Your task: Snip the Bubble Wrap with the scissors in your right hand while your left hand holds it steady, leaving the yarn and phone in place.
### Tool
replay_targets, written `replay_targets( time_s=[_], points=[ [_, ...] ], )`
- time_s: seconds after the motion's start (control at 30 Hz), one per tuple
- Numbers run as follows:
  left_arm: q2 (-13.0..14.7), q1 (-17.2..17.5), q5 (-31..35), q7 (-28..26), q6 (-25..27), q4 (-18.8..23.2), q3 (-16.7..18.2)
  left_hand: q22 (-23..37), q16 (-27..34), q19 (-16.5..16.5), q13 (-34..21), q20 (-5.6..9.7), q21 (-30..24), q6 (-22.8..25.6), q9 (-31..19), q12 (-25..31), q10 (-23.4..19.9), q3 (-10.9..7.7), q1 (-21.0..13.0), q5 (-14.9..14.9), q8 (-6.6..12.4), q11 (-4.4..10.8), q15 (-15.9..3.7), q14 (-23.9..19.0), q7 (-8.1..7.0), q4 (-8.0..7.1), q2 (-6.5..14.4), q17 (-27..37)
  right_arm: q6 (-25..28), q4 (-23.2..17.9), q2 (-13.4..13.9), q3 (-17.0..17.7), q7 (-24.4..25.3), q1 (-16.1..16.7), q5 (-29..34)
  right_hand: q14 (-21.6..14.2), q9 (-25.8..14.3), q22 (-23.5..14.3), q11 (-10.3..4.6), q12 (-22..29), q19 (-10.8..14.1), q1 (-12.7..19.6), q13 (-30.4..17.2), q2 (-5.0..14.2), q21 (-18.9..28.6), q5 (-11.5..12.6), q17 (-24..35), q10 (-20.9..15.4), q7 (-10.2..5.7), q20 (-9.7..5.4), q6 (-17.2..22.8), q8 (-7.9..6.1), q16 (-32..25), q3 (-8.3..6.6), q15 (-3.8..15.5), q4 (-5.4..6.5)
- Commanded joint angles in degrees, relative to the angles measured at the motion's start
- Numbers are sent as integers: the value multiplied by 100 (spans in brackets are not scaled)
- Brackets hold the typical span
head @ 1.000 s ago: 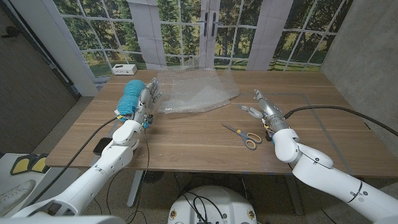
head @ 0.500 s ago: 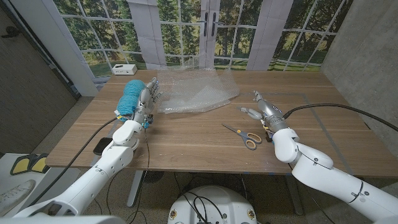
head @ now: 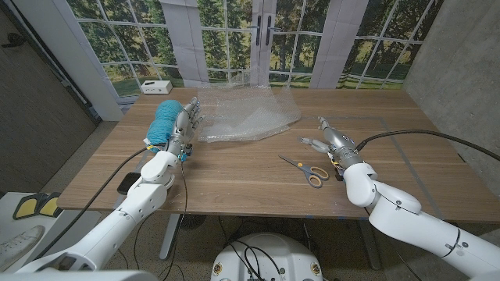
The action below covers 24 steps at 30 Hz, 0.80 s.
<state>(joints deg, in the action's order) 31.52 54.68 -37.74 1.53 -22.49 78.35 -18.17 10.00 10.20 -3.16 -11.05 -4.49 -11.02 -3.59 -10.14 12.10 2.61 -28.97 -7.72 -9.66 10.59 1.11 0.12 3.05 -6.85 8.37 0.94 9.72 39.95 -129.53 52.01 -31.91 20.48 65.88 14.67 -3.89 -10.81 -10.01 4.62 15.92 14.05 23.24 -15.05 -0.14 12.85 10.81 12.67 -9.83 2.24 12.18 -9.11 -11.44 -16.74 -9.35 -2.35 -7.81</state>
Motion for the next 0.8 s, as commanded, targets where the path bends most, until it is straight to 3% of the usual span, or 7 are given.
replay_targets(
  time_s=[0.03, 0.8],
  points=[
    [31, 38, -20, -2, 58, 49, 8, 8, 26, -19, -13, -8, -22, 43, -15, 15, -11, 22, -77, -21, 19, -15, 14, -27, 3, -8, 5, 26, -262, 26, 164, 24, -93, 55, -47, -28, -7, -26, -8, 7, 44, -29, -17, -6, 3, -13, 31, -34, -18, 3, 26, -29, -38, 11, -2, 37],
    [16, 36, 23, -78, 117, 73, -24, 8, 24, -19, -13, -6, -18, 50, -15, 10, -7, 29, -82, -20, 16, -21, 25, -27, 2, -9, 10, 27, -120, -72, 424, 14, -397, 88, 103, -142, -8, -27, -81, 103, 95, -24, -64, -9, -26, -7, 56, -290, -52, 0, 110, -49, -81, 28, 53, 35]
  ],
)
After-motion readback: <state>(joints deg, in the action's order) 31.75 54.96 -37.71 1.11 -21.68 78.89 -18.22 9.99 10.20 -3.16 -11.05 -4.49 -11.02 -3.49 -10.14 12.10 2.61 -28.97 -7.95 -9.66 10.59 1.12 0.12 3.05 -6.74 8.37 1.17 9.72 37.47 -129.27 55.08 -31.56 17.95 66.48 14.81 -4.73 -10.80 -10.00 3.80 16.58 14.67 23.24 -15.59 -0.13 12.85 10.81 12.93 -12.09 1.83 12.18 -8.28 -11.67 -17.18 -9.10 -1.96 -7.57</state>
